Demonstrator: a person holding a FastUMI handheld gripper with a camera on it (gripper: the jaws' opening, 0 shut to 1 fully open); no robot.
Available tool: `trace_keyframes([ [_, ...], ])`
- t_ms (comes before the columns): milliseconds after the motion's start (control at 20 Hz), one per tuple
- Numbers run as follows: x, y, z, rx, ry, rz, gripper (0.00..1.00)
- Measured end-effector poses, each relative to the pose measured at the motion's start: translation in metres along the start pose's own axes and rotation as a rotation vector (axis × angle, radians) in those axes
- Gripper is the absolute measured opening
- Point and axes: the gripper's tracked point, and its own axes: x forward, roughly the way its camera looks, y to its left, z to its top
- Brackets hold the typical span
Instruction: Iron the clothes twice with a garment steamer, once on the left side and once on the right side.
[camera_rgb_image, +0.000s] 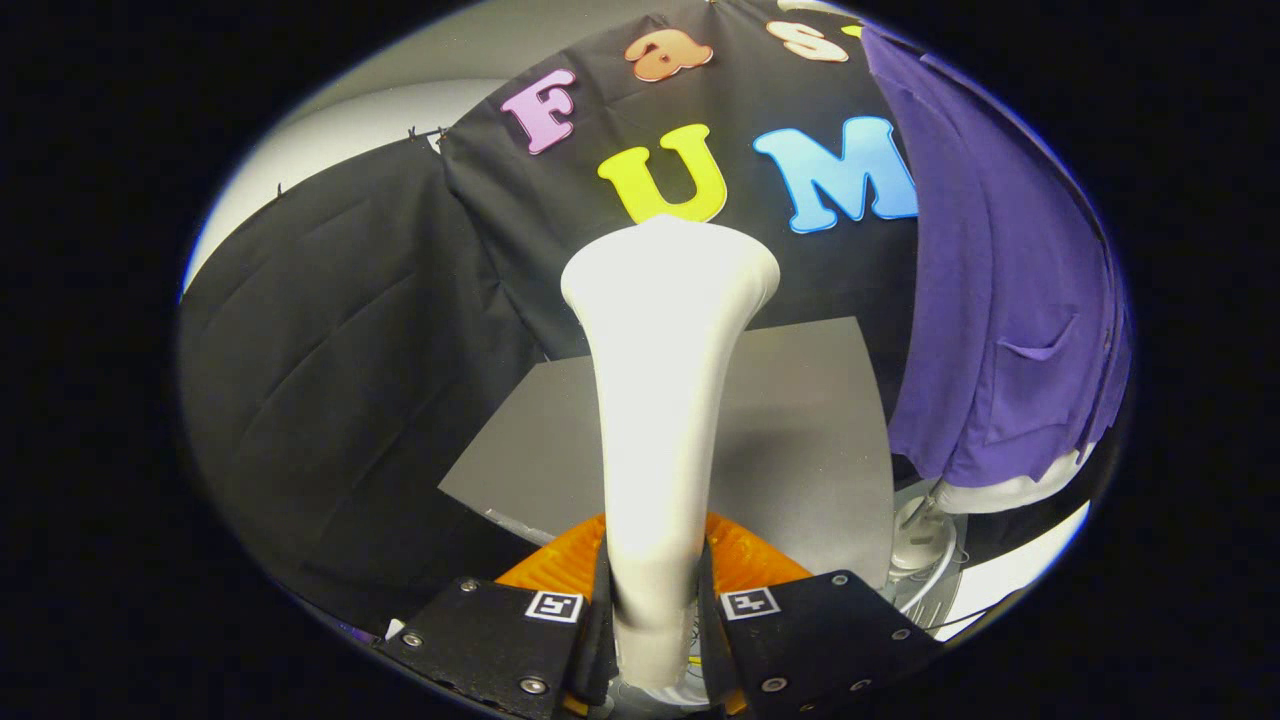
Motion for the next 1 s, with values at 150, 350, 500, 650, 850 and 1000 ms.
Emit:
trace_keyframes([
  [150,-0.035,-0.003,-0.024,0.000,-0.044,-0.027,0.36],
  [350,-0.080,-0.009,-0.064,-0.004,-0.070,-0.065,0.36],
  [500,-0.109,-0.013,-0.089,0.015,-0.086,-0.074,0.36],
  [650,-0.135,-0.019,-0.099,0.022,-0.135,-0.092,0.36],
  [850,-0.161,-0.031,-0.100,0.057,-0.196,-0.077,0.36],
  [1000,-0.177,-0.049,-0.082,0.068,-0.229,-0.076,0.36],
])
